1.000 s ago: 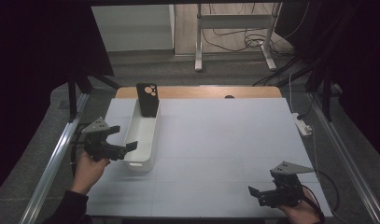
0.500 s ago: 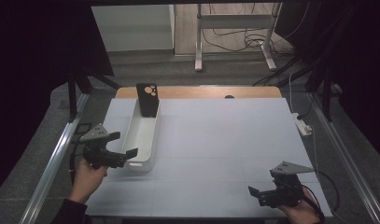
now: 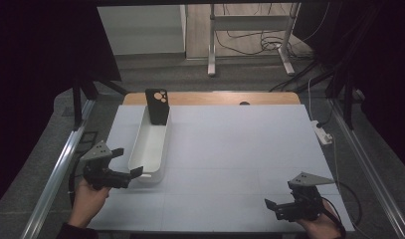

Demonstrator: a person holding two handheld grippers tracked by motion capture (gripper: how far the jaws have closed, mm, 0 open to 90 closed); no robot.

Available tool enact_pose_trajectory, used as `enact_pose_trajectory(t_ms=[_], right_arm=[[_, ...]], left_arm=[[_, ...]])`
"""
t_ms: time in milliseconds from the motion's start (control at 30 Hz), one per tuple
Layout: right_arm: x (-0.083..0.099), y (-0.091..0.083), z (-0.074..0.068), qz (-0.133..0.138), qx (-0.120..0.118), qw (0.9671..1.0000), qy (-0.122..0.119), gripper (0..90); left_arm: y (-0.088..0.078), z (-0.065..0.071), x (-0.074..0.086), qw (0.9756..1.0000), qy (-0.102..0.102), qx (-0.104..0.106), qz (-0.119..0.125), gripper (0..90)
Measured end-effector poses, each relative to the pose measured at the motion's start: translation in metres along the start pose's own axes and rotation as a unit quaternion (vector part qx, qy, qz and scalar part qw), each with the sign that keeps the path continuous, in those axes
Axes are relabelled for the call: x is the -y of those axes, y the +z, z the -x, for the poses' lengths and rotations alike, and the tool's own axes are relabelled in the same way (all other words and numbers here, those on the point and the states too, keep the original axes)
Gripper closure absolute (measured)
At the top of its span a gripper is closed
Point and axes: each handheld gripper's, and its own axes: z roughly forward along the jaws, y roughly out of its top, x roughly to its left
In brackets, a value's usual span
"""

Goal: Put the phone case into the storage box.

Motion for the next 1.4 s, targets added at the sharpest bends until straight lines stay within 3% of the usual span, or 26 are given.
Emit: enact_pose_trajectory(t_ms=[533, 1400], right_arm=[[0.0, 0.0, 0.0, -0.001, 0.001, 1.0, -0.001, 0.0], [0.0, 0.0, -0.001, -0.001, 0.003, 1.0, -0.003, 0.0]], left_arm=[[-0.016, 0.005, 0.017, 0.9999, -0.007, -0.011, 0.002, 0.0], [-0.04, 0.011, 0.045, 0.9987, -0.009, -0.049, -0.009, 0.0]])
